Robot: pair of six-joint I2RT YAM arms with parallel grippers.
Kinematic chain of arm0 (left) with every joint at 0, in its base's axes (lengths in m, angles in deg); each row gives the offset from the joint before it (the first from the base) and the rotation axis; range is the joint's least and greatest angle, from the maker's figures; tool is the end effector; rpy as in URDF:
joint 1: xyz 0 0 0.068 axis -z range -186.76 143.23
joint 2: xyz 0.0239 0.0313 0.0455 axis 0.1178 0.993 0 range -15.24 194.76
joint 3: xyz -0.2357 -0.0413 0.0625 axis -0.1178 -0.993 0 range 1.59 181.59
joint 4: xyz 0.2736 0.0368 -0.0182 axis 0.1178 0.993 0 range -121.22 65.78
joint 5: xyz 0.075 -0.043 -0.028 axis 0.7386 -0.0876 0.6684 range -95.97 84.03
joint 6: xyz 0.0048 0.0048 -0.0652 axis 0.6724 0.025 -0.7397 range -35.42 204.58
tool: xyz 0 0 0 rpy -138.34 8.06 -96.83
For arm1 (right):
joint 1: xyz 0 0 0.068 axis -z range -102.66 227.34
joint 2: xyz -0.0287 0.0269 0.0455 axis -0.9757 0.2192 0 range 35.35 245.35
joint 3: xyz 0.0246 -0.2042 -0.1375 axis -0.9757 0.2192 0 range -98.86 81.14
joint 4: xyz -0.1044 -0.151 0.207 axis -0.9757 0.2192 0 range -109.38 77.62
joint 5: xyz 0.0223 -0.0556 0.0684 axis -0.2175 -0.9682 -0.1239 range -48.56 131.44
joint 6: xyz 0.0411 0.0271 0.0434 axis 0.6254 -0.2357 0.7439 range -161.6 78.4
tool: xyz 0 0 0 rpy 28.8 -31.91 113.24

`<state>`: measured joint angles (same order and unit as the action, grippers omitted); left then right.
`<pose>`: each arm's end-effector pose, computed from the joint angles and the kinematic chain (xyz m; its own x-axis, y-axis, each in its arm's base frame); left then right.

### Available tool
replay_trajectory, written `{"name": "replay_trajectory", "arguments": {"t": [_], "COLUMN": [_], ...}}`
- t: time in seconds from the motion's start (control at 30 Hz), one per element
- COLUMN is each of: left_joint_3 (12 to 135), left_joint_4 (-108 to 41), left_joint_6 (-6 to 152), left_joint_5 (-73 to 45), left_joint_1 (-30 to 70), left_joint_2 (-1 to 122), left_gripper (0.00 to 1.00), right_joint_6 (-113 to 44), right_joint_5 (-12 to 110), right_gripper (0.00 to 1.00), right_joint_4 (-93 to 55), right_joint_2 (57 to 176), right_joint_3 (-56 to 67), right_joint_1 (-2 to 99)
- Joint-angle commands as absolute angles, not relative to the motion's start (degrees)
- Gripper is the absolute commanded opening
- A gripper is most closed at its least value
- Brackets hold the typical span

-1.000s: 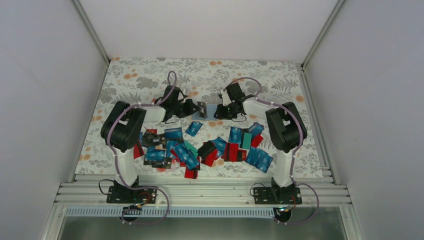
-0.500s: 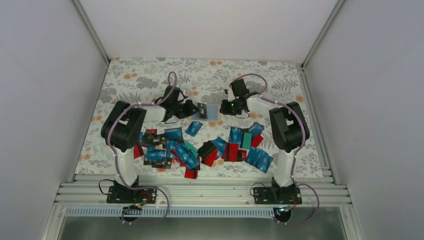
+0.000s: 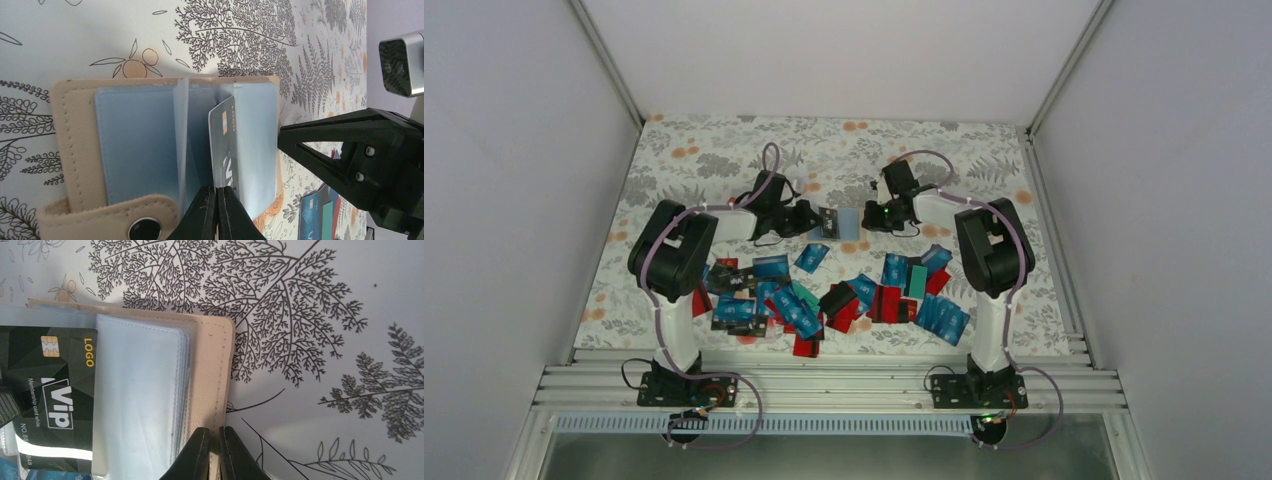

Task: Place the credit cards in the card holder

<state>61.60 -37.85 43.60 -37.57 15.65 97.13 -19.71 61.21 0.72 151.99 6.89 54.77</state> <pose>0.3593 -0.1774 0.0785 -0.9345 -0.2187 -0.2809 0.0664 0.6682 -0.7410 0.3779 0.1759 0.0855 -0.9484 -0.0143 -0.3168 -0.1637 0.8776 0.4505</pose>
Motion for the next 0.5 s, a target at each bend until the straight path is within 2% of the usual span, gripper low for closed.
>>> {"name": "replay_trajectory", "arguments": {"t": [0.0,0.47], "left_joint_3": [62.6,64.1], "left_joint_4": [-34.4,-36.1], "left_joint_6": [45.2,43.8], "left_joint_5": [-37.7,-39.4], "left_joint_1": [16.0,16.5], "left_joint_2": [98.2,99.8], "left_gripper": [0.02,0.02], "right_joint_6": [-19.6,-19.5], "right_joint_5": [61.4,63.7], "right_gripper": [0.08,0.06], "right_joint_4": [0.2,-0.7], "right_joint_2": [154.2,153.0], "right_joint_3": [6.0,7.8], "right_joint_1": [54.9,54.9]}}
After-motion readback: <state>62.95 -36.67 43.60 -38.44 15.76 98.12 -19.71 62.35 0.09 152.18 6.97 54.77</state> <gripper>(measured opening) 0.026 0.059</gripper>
